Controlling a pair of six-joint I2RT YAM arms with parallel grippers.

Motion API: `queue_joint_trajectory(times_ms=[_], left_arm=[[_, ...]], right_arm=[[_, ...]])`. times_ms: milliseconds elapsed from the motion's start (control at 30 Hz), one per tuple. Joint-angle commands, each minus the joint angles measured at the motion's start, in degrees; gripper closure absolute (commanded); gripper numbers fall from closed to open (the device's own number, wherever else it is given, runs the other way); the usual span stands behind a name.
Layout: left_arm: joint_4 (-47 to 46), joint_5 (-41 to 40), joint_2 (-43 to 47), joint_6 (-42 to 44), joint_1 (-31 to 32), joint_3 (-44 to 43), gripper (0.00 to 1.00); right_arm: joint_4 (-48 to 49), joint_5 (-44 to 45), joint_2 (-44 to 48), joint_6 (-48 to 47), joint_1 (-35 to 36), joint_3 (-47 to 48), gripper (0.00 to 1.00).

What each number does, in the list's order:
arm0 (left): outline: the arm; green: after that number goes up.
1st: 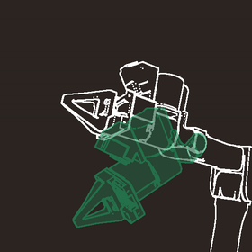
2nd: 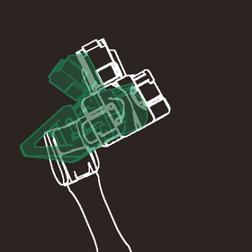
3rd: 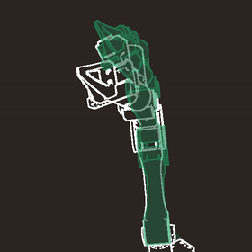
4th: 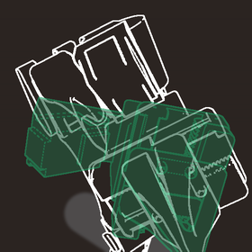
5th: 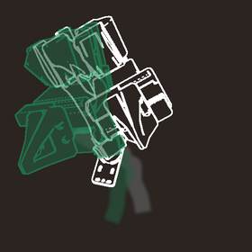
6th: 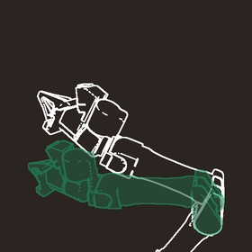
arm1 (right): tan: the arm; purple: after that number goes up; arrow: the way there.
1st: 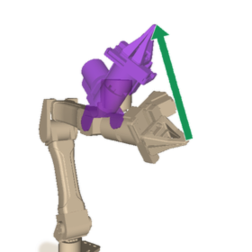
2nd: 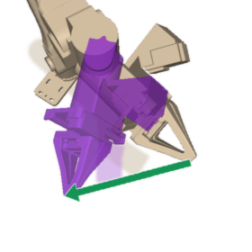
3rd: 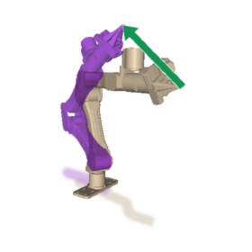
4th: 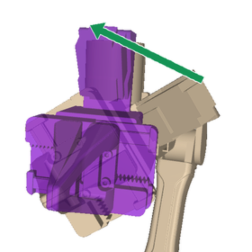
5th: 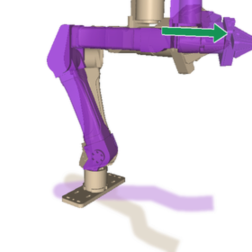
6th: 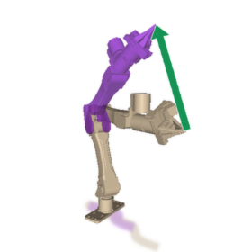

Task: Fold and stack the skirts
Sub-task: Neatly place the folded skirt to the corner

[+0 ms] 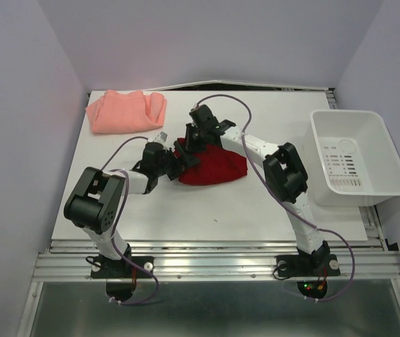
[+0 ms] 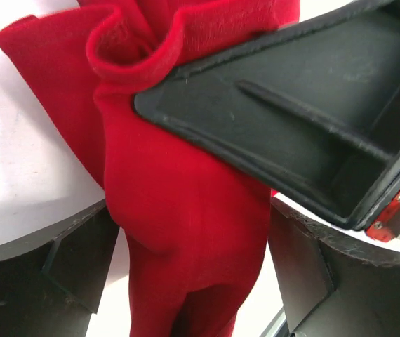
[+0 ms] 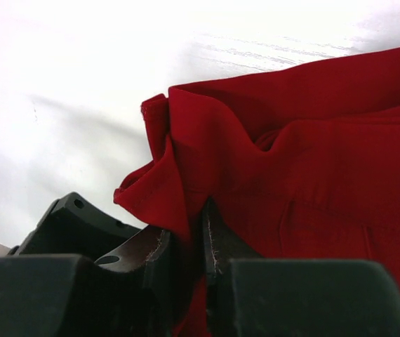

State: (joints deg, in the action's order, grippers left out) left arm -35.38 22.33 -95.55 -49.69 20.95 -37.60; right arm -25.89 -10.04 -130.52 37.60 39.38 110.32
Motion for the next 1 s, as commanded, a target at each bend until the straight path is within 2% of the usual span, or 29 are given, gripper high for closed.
queue_joint_trajectory(times_ms=[0, 233, 467, 500, 600, 667, 733, 800, 833, 867, 933, 967], left_arm=[[-4.09, -0.97, 0.27, -0.58, 0.93, -2.39, 0.08], [-3.74, -3.87, -2.62, 4.59, 0.85, -5.19, 0.11], [-4.0, -5.19, -6.58, 7.5, 0.5, -9.5, 0.29], [-4.17, -5.19, -7.1, 7.24, 0.41, -9.77, 0.36], [-5.22, -4.31, -7.46, 4.97, 0.49, -9.33, 0.45], [-6.45, -3.87, -7.37, 3.38, 0.49, -8.01, 0.46], [-8.04, -3.61, -7.37, 2.5, 0.5, -7.05, 0.54], [-8.83, -3.52, -7.55, 2.76, 0.41, -6.87, 0.66], [-9.01, -3.26, -7.64, 3.37, 0.32, -6.87, 0.71], [-9.1, -2.38, -7.81, 3.72, -0.03, -6.95, 0.82], [-8.23, -2.02, -7.29, 4.69, -0.21, -7.13, 0.97], [-6.91, -2.55, -6.85, 6.52, -0.29, -8.18, 1.0]], right_arm=[[4.09, 0.55, 3.25, 2.91, -0.96, 3.15, 0.99], [4.79, -0.33, 4.22, 4.93, -1.49, 2.09, 0.99], [4.8, -0.24, 4.57, 4.93, -2.11, 3.41, 0.99], [4.97, -0.33, 4.75, 4.85, -2.11, 3.15, 0.99], [4.97, 0.72, 4.84, 4.5, -2.63, 2.97, 0.99], [4.97, 1.6, 4.75, 4.58, -2.64, 3.14, 0.99], [4.97, 1.52, 4.4, 4.76, -3.16, 3.93, 0.99], [4.97, 1.43, 4.31, 4.5, -3.16, 4.28, 0.99], [5.06, 1.52, 4.22, 4.23, -3.16, 4.55, 0.96], [5.06, 1.6, 4.22, 3.1, -3.16, 4.99, 0.78], [4.97, 2.83, 4.57, 2.04, -3.16, 5.08, 0.47], [5.06, 3.45, 5.01, 0.64, -3.95, 5.34, 0.29]])
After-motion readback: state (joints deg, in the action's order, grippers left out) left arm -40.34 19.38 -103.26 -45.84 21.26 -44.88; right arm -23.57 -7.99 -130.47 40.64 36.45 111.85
